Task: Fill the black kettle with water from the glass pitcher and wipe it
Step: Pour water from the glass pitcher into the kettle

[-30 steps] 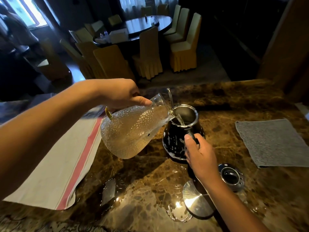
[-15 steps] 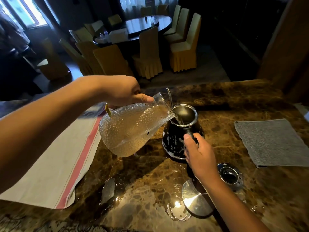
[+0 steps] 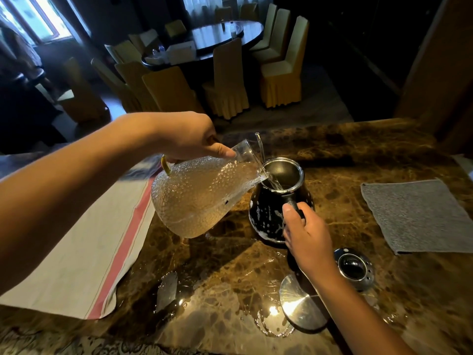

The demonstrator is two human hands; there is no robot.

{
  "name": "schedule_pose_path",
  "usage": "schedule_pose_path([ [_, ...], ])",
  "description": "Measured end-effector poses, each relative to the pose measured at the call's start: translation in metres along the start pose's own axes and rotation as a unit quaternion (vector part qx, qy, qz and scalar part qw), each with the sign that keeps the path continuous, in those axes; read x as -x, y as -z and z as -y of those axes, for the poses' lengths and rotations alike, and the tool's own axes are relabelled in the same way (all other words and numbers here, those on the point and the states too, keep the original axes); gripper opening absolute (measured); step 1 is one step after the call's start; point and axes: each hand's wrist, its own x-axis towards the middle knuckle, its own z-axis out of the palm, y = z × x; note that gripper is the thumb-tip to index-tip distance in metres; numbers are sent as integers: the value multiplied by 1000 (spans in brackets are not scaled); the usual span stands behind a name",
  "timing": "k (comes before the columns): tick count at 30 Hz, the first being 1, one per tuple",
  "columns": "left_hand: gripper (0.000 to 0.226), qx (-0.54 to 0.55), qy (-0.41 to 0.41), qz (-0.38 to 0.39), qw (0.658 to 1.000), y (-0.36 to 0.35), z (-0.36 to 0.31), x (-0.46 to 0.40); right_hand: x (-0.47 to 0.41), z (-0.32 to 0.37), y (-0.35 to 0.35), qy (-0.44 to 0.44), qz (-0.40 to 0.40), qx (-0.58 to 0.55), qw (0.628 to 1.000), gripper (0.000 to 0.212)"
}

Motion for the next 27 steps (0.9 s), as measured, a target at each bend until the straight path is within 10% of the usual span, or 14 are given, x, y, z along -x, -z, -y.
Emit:
schedule_pose_path([
  [27,75,-10,-8,-6,1000,-1,0,0,-1,-2,-1,6,-11,18,1000,59],
])
